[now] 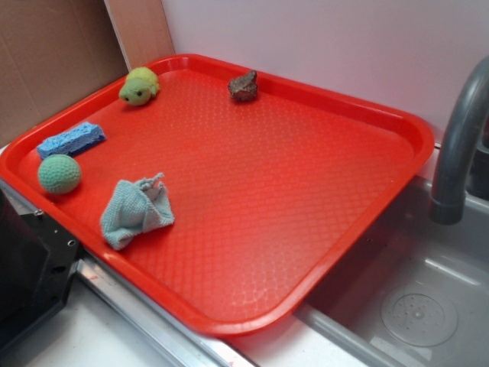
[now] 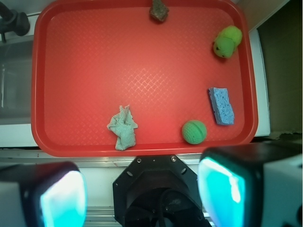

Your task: Grab the green animal.

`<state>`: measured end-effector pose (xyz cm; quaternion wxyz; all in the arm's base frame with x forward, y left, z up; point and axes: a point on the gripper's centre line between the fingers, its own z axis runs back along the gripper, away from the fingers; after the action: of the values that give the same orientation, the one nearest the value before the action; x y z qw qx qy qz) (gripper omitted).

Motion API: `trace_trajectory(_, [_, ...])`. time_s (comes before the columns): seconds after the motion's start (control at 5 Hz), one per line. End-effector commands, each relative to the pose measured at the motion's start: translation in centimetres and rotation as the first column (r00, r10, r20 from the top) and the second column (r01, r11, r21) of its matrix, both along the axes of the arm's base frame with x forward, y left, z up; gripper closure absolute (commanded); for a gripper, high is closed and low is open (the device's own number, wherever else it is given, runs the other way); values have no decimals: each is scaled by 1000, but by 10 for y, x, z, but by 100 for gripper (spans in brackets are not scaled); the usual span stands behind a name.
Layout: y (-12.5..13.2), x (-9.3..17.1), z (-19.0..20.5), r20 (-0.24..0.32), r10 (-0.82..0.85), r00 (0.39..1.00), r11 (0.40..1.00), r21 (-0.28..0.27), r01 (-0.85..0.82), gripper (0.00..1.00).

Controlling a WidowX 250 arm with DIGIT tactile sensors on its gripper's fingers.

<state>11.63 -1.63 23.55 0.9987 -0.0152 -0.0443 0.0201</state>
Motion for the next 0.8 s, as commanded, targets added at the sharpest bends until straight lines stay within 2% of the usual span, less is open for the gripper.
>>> trace_trajectory(0.0, [0, 0, 0, 0, 0, 1000, 1000, 0, 0, 0])
trace_trajectory(0.2, [50, 32, -39, -28, 224, 974, 974, 44, -223, 0])
trace_trajectory(0.4, [107, 62, -74, 120, 455, 882, 886, 40, -463, 0])
trace_trajectory(0.6, [143, 77, -98, 218, 524, 824, 820, 134, -557, 0])
